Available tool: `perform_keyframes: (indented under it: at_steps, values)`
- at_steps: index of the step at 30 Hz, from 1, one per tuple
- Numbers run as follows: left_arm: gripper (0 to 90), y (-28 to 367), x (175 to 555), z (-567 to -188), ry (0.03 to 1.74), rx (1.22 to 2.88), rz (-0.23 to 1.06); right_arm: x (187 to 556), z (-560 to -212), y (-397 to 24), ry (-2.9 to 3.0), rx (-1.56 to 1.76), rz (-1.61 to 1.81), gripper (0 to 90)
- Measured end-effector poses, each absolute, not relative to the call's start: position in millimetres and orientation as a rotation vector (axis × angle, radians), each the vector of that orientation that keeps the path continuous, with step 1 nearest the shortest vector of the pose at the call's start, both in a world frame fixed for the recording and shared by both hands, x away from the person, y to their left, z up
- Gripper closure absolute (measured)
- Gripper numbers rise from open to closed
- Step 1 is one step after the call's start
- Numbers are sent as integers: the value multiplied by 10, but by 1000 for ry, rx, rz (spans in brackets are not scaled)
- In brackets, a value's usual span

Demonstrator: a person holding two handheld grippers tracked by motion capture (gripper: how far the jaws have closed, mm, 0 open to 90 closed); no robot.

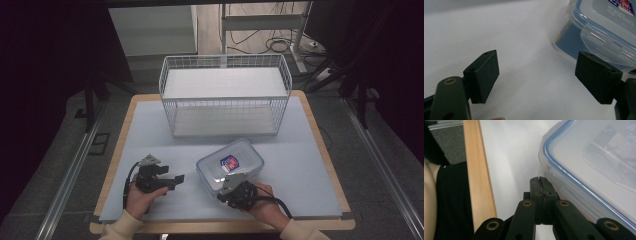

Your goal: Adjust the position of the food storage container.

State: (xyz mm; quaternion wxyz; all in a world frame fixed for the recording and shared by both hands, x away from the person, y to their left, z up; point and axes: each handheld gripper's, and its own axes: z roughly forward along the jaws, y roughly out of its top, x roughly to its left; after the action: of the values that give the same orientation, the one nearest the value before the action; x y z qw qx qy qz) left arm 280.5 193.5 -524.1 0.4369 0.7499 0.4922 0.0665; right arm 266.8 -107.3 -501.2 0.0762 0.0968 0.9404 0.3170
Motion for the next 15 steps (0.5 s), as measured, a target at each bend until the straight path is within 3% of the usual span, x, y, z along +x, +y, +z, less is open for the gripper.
perform_keyframes:
  at_steps: [15]
  values:
    - [191,1946,2800,-5237,1231,1855,160,2733,-5063,-759,2781,357,960,898]
